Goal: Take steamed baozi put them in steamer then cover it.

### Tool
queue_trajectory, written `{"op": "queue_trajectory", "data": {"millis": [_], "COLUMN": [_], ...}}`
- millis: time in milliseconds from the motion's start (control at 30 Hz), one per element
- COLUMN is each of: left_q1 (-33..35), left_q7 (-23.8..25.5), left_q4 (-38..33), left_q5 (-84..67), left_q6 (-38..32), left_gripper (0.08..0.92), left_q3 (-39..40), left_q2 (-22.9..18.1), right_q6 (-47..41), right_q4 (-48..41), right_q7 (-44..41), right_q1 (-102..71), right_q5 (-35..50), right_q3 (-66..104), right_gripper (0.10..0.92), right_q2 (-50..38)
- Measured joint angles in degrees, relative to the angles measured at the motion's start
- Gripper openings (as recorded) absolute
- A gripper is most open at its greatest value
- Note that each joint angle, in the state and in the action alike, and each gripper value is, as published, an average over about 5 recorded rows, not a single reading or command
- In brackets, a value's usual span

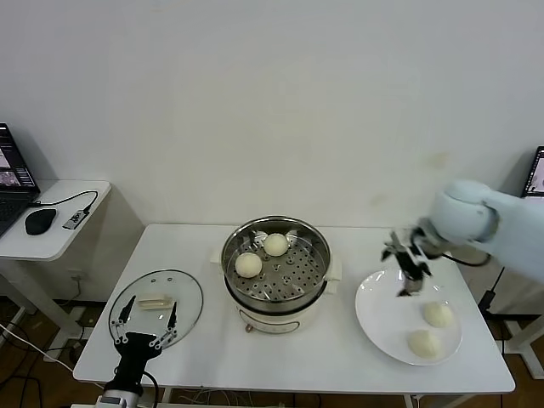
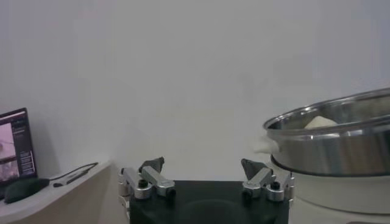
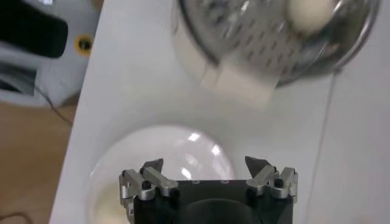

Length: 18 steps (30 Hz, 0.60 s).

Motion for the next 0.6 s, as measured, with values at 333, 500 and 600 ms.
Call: {"op": "queue_trajectory", "data": {"millis": [333, 500, 600], "left_q1": [0.9, 1.2, 1.4], "left_q7": [0.0, -0.1, -0.1], "left_q4": [-0.5, -0.7, -0.9], "left_q5": [0.5, 1.0, 1.2], "left_q6": [-0.1, -0.1, -0.1], "left_gripper": [0.823, 0.823, 0.823], "left_q3": [-0.3, -0.5, -0.6], "left_q2": [-0.6, -1.1, -1.3], "right_q6": [3.0, 3.9, 4.3], "right_q4": [-0.2, -1.9, -3.2], "right_q7": [0.9, 1.6, 1.9], "right_q1": [-16.9, -27.6, -33.0], "right_q5": [-6.6, -8.9, -9.9], "right_q3": [10.7, 19.1, 23.3], "right_gripper": [0.823, 0.823, 0.823], "right_q2": [-6.5, -6.9, -6.6]}}
